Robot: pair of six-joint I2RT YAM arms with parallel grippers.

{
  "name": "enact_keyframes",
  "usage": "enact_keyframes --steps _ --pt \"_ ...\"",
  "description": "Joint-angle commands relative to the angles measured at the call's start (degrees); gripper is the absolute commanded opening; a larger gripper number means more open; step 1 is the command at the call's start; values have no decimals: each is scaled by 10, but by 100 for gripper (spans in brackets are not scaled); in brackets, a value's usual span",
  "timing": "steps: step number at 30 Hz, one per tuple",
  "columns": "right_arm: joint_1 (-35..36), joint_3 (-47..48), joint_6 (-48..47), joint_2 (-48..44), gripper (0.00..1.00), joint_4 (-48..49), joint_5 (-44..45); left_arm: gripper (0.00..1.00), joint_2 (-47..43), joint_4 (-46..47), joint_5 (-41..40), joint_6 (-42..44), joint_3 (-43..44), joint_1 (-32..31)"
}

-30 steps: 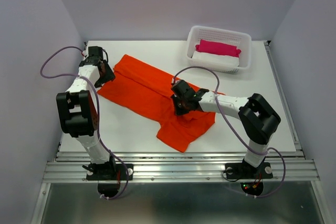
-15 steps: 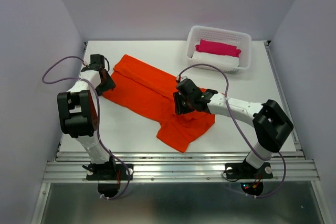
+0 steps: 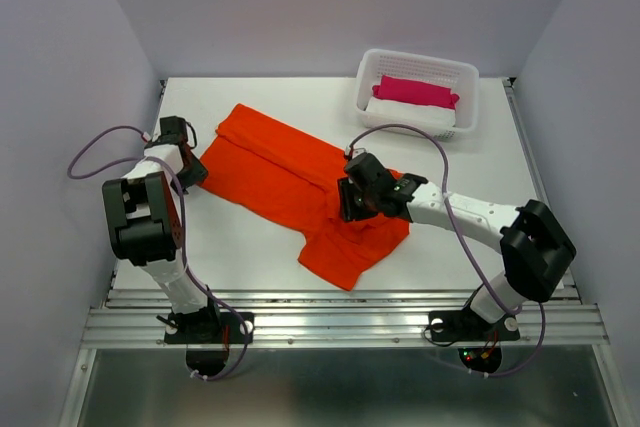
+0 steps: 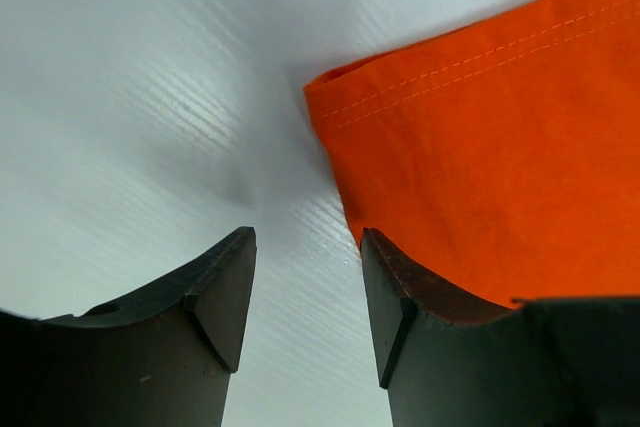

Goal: Roll the t-shirts
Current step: Fold the T-shirt at the center of the board.

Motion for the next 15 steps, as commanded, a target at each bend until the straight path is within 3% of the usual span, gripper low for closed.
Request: enact_keyframes --steps 1,8,15 --pt "7 -6 7 -25 43 -1 -7 56 7 23 -8 -12 10 9" --pt "7 -7 10 -28 43 0 -13 53 17 56 18 -10 15 16" --pt "34 -16 8 -34 43 -4 -12 42 53 71 35 -8 27 16"
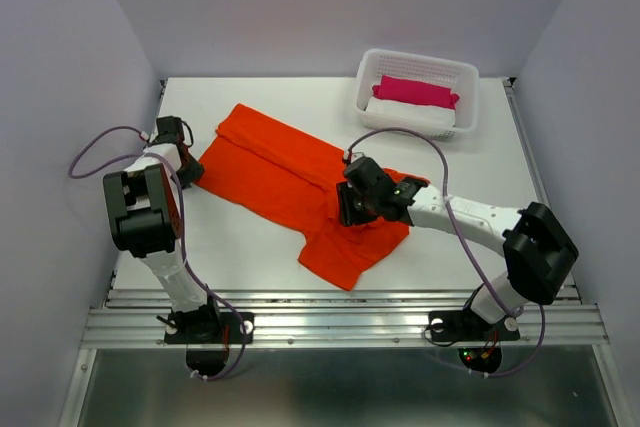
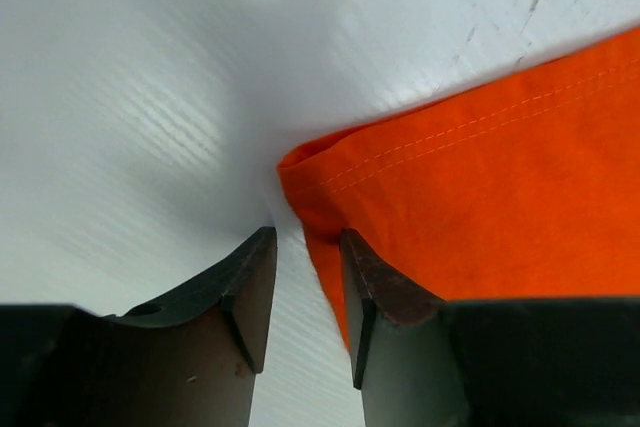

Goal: Roll the t-shirts
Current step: Fold the T-shirt at the center of the board.

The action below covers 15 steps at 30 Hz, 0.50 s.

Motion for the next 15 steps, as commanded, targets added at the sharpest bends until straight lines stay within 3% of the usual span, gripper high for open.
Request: enact_keyframes --steps 1,4,9,15 --pt "34 -14 1 -27 43 -5 2 39 22 13 10 -1 22 1" --pt "71 -29 1 -30 43 -13 26 31 25 14 11 0 26 1" --pt "135 -62 -4 -31 45 -25 78 0 22 9 13 5 29 1" --pt "208 -67 -13 -8 49 -35 129 0 3 0 19 7 33 1"
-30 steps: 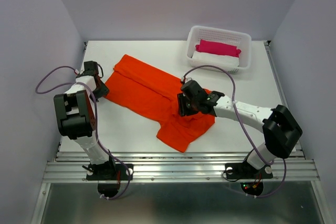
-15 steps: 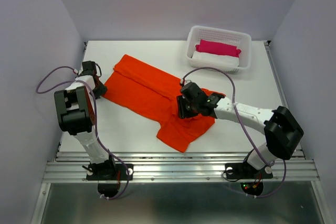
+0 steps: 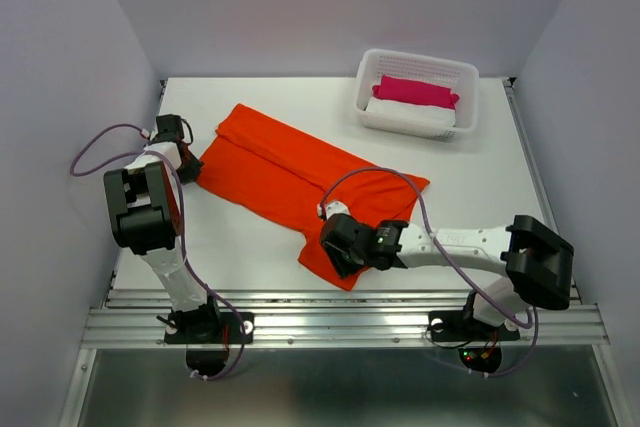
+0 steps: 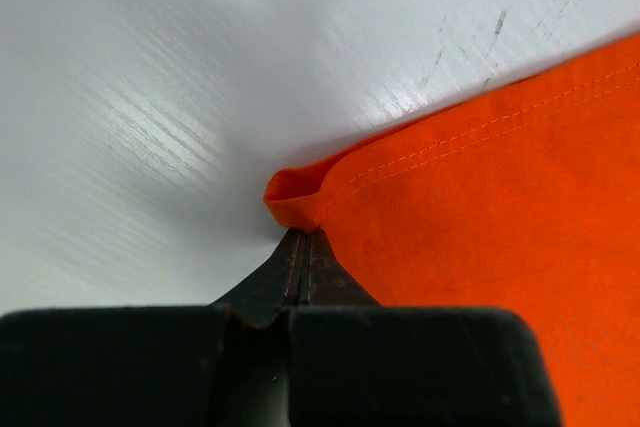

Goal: Roll the t-shirts
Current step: Fold the T-shirt at the center of the board.

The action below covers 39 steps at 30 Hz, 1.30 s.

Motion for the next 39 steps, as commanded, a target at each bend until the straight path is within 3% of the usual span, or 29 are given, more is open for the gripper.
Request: enact_keyframes --steps 1,10,19,22,26,39 --pt "31 1 -12 11 48 -3 59 0 -24 -19 3 5 18 1" --pt "95 21 -39 52 47 1 86 0 -40 -32 12 7 30 -1" --pt "100 22 -39 100 45 23 91 0 -38 -32 18 11 31 -4" --pt "100 20 -23 119 35 16 110 0 -38 -33 20 11 31 -5" --pt "100 13 -15 103 2 13 129 0 -40 -35 21 11 33 -5" --pt "94 -7 -106 -56 1 27 106 0 -50 -60 37 -6 74 -12"
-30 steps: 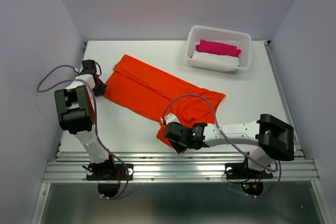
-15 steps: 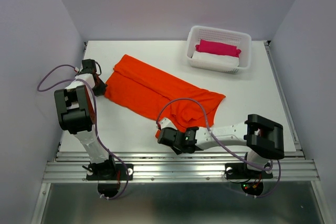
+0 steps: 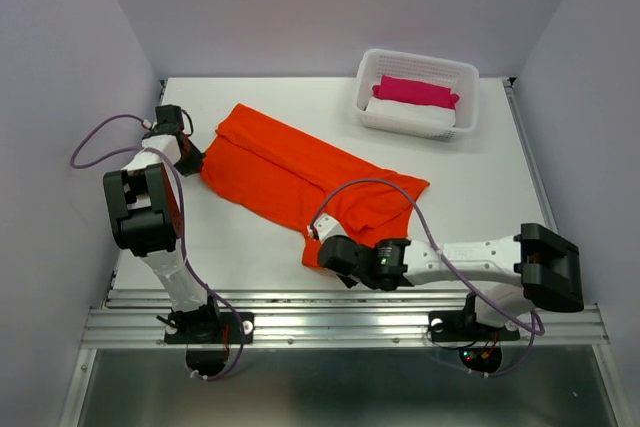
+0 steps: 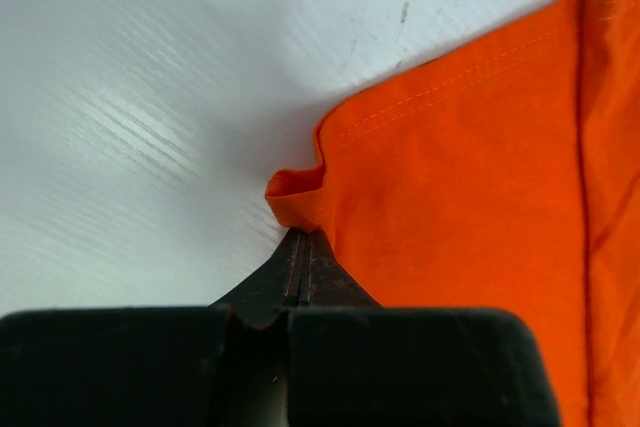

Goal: Roll the t-shirts
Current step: Fold the T-shirt at the center of the board.

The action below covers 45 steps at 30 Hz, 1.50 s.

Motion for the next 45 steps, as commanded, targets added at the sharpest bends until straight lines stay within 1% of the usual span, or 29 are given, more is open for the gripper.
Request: enact_keyframes --steps 1,5,7,8,11,16,19,28,34,40,45 --pt "-5 10 -34 -44 1 18 -10 0 -40 -17 5 -7 40 -5" --pt "-19 14 -38 -57 1 17 -14 0 -37 -22 7 -12 55 -10" --pt "-43 14 -41 -60 1 17 -13 0 -34 -23 7 -14 63 -12" --pt "-43 14 -42 -62 1 17 -13 0 -33 -25 8 -15 66 -12" --pt "-70 14 -46 -72 1 17 -17 0 -28 -29 7 -15 81 -14" --pt "-136 17 -62 -99 1 17 -39 0 -18 -37 8 -15 110 -16" --pt "-153 23 -75 -103 1 18 -42 0 -11 -41 11 -16 124 -20" --pt "-215 31 -109 -83 1 43 -62 0 46 -51 9 -25 182 -49" --pt "-263 52 -113 -67 1 53 -68 0 83 -63 5 -29 221 -56" --pt "-286 67 -111 -46 1 62 -75 0 131 -91 -21 -35 279 -56" --pt "-309 68 -117 -41 1 66 -79 0 150 -105 -37 -36 304 -56"
